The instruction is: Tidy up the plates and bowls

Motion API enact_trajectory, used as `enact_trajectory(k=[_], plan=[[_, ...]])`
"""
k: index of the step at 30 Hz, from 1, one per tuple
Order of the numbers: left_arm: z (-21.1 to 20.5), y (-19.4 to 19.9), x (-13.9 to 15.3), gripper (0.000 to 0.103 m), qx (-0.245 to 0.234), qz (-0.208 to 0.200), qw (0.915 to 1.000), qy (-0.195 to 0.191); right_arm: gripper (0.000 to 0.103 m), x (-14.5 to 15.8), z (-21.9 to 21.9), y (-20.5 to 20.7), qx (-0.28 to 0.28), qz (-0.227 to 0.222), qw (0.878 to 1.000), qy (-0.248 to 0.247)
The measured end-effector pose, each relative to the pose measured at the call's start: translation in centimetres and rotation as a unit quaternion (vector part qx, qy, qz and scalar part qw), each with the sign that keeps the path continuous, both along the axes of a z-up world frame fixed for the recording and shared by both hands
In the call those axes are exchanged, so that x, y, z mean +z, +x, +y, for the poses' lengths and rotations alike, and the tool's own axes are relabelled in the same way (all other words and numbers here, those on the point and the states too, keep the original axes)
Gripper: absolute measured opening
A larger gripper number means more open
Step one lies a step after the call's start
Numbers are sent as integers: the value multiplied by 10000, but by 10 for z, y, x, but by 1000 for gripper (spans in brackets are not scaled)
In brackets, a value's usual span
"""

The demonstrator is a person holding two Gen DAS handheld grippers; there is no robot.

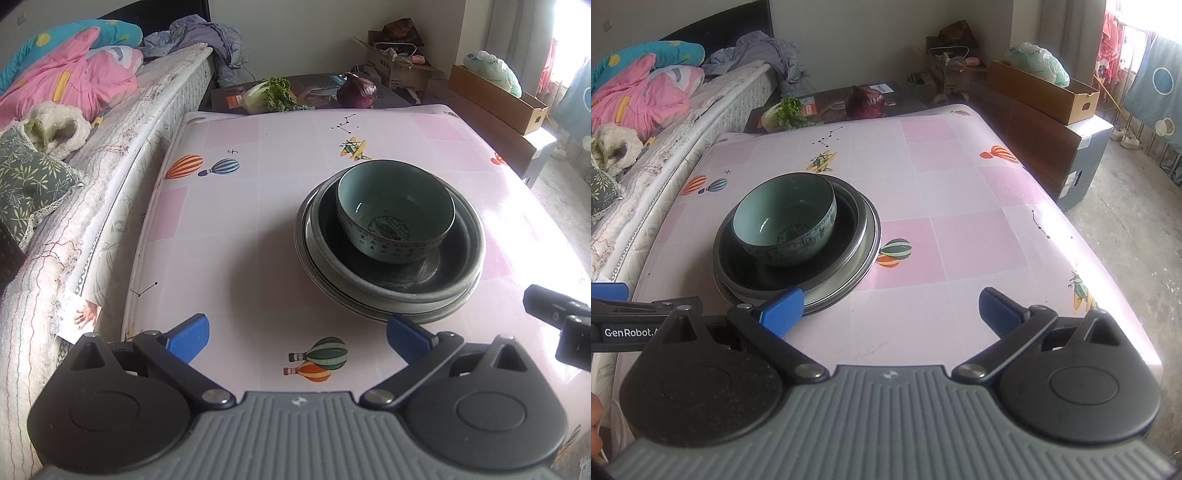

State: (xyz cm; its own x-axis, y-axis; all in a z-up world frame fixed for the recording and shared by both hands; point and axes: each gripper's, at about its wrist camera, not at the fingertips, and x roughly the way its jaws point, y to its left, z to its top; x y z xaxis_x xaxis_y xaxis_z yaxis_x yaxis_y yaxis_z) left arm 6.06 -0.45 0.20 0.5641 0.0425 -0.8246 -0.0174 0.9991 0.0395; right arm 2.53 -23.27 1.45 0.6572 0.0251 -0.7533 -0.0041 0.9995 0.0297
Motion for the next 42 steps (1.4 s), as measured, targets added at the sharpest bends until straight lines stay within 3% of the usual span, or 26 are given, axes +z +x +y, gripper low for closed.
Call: enact_trajectory(k=[42], plan=[[4, -3, -2, 103, 29, 34, 10000, -42, 102, -4, 10, -3, 91, 86, 9999, 23]])
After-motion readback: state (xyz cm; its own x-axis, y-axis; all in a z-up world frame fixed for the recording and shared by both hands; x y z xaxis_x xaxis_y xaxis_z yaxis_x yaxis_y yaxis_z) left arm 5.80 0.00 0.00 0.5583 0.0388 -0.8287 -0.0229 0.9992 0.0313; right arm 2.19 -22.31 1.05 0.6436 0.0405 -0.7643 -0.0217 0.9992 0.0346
